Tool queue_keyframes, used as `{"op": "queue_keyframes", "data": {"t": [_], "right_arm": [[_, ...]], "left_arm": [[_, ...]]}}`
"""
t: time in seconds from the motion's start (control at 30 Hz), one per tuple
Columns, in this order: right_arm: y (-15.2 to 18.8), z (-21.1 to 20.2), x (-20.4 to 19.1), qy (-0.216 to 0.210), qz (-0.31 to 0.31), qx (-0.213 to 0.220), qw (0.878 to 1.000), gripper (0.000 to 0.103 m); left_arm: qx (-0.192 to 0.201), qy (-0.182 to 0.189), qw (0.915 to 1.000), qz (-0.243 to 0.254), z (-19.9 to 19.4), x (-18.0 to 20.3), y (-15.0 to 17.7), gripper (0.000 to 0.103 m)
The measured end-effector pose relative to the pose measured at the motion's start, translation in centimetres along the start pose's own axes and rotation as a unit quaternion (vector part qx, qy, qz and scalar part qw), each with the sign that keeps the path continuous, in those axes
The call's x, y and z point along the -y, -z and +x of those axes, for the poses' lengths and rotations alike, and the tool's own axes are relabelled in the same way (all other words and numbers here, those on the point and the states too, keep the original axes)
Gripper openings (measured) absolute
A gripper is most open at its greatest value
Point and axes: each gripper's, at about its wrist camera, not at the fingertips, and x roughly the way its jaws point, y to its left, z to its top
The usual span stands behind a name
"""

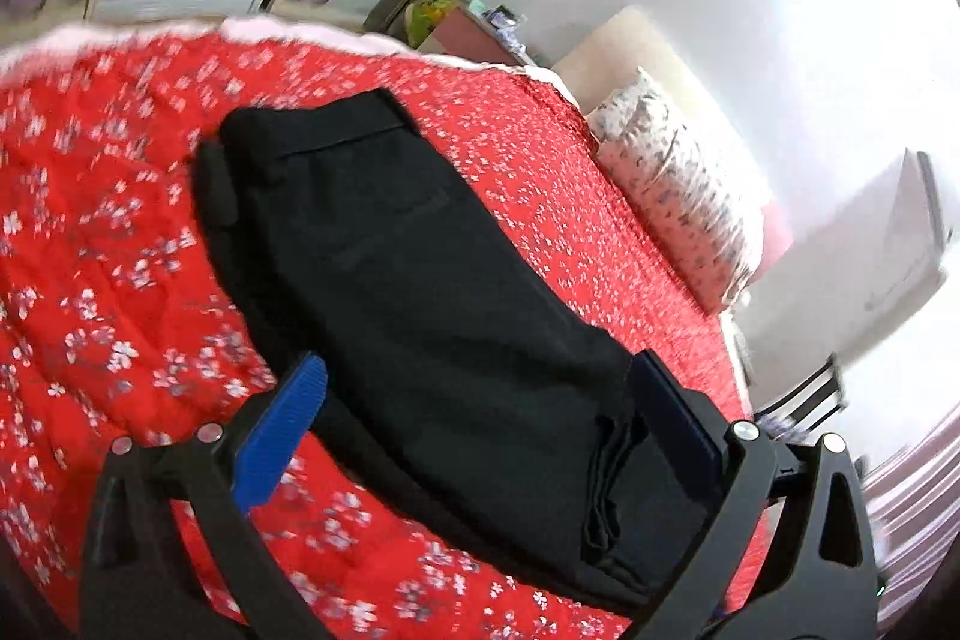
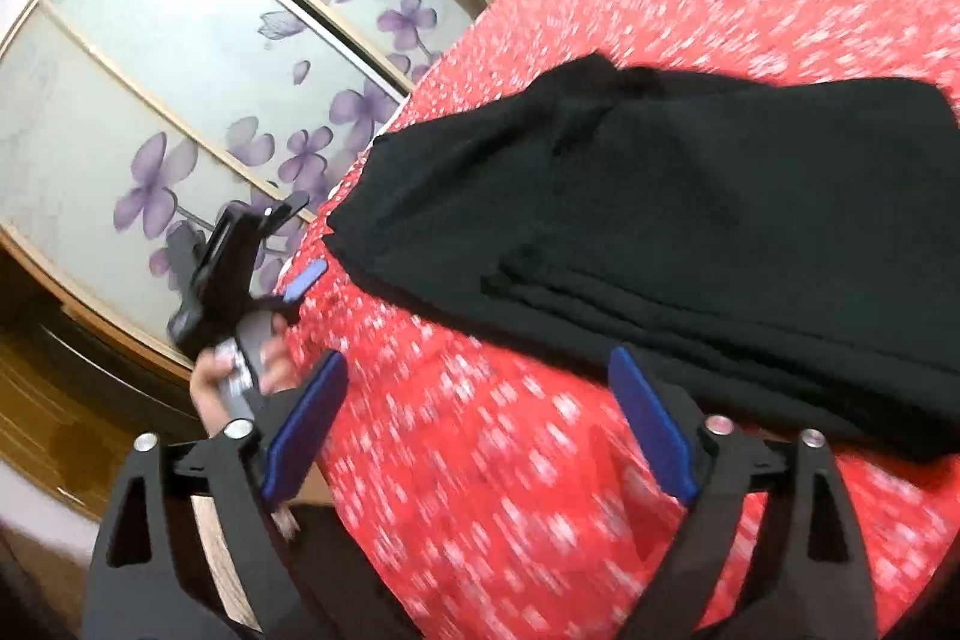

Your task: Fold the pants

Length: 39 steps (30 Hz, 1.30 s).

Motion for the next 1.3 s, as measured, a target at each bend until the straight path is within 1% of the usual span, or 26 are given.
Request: {"op": "queue_keyframes", "data": {"t": [0.07,0.13,0.2,0.23,0.3,0.4,0.6,0.67,0.7,0.73,0.77,0.83,1.0,1.1,1.13,1.2,1.27,1.3], "right_arm": [[0.7,-1.1,1.7,-0.001,0.012,0.018,1.0,0.094],[0.7,-1.4,3.4,-0.014,0.048,0.033,0.998,0.094],[0.8,-1.0,3.9,-0.032,0.072,0.024,0.997,0.094],[0.9,-1.0,4.1,-0.035,0.076,0.023,0.996,0.094],[1.0,-1.6,3.8,-0.035,0.071,0.024,0.997,0.094],[1.1,-1.4,3.8,-0.043,0.069,0.017,0.997,0.094],[1.8,-0.6,3.9,-0.032,0.057,-0.012,0.998,0.094],[2.0,-0.1,4.1,-0.024,0.059,-0.021,0.998,0.094],[2.1,0.1,4.3,-0.021,0.061,-0.024,0.998,0.094],[2.1,0.3,4.4,-0.019,0.064,-0.028,0.997,0.094],[2.1,0.4,4.4,-0.018,0.065,-0.029,0.997,0.094],[2.1,0.5,4.3,-0.019,0.062,-0.03,0.997,0.094],[2.0,1.0,3.6,-0.019,0.05,-0.035,0.998,0.094],[2.1,1.3,3.6,-0.018,0.047,-0.04,0.998,0.094],[2.2,1.4,3.5,-0.017,0.045,-0.042,0.998,0.094],[2.2,1.3,3.5,-0.017,0.044,-0.041,0.998,0.094],[2.2,1.2,3.6,-0.02,0.047,-0.038,0.998,0.094],[2.2,1.2,3.6,-0.022,0.049,-0.037,0.998,0.094]], "left_arm": [[-0.011,0.003,0.9995,-0.03,0.1,-1.5,-0.4,0.101],[-0.023,0.017,0.9977,-0.062,0.3,-3.2,-0.8,0.101],[-0.026,0.031,0.9958,-0.083,0.4,-4.6,-1.1,0.101],[-0.032,0.041,0.9943,-0.093,0.7,-5.3,-1.3,0.101],[-0.044,0.045,0.9928,-0.101,1.2,-5.9,-1.3,0.101],[-0.031,0.068,0.9933,-0.088,0.9,-5.5,-1.6,0.101],[-0.041,0.066,0.9933,-0.086,1.3,-4.4,-1.2,0.101],[-0.062,0.077,0.9916,-0.084,1.4,-3.8,-0.7,0.101],[-0.072,0.075,0.9909,-0.085,1.6,-3.7,-0.6,0.101],[-0.094,0.068,0.9893,-0.089,2.2,-3.8,-0.3,0.101],[-0.105,0.057,0.9892,-0.085,2.6,-3.8,-0.1,0.101],[-0.113,0.042,0.9899,-0.075,3.0,-3.5,0.1,0.101],[-0.105,0.023,0.9904,-0.087,3.8,-3.2,-0.3,0.101],[-0.091,0.031,0.9912,-0.091,4.3,-3.0,-0.8,0.101],[-0.085,0.044,0.9916,-0.087,4.0,-3.0,-1.0,0.101],[-0.078,0.059,0.9929,-0.067,3.9,-2.5,-1.2,0.101],[-0.074,0.061,0.9948,-0.034,4.1,-1.7,-1.2,0.101],[-0.079,0.054,0.9952,-0.021,4.6,-1.5,-1.1,0.101]]}}
